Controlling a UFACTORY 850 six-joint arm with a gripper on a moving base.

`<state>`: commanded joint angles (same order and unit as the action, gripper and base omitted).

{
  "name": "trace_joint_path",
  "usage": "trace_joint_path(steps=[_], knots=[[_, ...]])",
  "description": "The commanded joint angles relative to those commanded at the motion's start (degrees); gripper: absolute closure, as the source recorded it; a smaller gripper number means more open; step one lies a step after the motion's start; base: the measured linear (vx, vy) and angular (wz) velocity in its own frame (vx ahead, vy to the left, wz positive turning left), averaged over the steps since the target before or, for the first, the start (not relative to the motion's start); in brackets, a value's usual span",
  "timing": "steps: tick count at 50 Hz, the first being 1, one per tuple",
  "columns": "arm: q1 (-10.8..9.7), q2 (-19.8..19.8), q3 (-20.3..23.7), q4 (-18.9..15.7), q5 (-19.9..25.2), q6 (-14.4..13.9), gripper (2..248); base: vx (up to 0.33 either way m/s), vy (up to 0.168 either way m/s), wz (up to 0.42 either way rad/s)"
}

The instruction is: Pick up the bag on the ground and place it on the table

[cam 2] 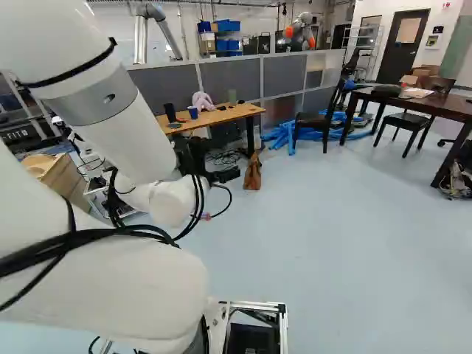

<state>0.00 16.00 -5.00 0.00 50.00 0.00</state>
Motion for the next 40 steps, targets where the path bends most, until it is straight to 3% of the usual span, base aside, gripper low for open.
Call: trace_joint_path(steps=[40], knots=[[0.0,0.0,0.0,0.0,0.0,0.0,3,0.076,0.004,0.003]])
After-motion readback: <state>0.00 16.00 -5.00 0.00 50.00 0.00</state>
